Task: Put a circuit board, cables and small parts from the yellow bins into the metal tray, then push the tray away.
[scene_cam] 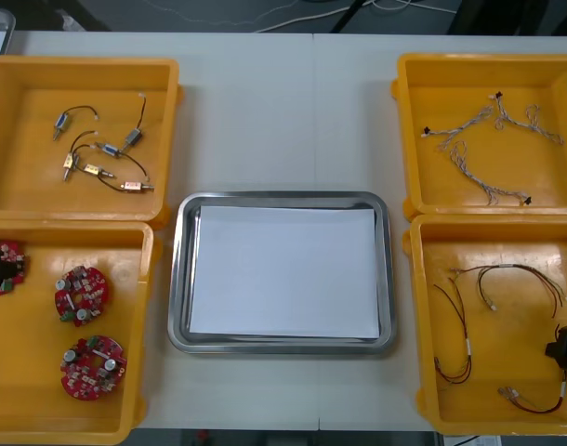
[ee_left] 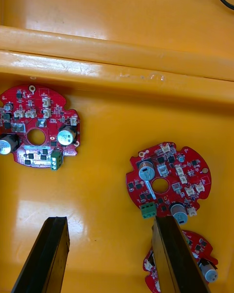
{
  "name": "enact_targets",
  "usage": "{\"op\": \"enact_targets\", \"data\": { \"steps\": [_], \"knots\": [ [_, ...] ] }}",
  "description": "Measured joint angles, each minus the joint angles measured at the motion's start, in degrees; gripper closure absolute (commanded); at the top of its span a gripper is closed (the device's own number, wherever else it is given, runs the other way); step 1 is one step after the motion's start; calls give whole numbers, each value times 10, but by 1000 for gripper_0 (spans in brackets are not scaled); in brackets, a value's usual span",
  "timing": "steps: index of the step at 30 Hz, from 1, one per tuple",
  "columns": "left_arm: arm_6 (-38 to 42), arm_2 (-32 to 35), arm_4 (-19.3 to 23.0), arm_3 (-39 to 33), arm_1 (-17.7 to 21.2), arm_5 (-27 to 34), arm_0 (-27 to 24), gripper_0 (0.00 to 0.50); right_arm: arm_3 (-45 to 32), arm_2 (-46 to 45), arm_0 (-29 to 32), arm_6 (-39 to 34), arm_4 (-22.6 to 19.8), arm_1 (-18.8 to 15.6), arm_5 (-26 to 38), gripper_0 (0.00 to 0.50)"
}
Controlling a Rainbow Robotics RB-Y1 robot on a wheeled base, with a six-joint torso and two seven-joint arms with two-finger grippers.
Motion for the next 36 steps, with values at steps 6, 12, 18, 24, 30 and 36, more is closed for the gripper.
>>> {"op": "enact_targets", "data": {
  "steps": [6, 12, 18, 24, 30, 36],
  "knots": [
    [0, -26, 0, 0, 0, 0, 0, 0, 0, 0, 0, 0, 1, 8, 0, 0],
    [0, -53, 2, -8, 0, 3, -1, 0, 7, 0, 0, 11, 2, 15, -12, 0],
    [-1, -67, 2, -43, -1, 33, -1, 0, 7, 0, 0, 38, 2, 16, -15, 495],
    [-4, -67, 2, -56, -15, 50, 0, 0, 7, 0, 0, 38, 2, 16, -15, 500],
    [-4, -67, -2, -56, -19, 46, 10, 0, 7, 0, -1, 38, 2, 16, -14, 500],
    [-10, -71, -11, -56, -19, 12, 42, 0, 7, 0, -8, 38, 2, 16, -5, 500]
  ]
}}
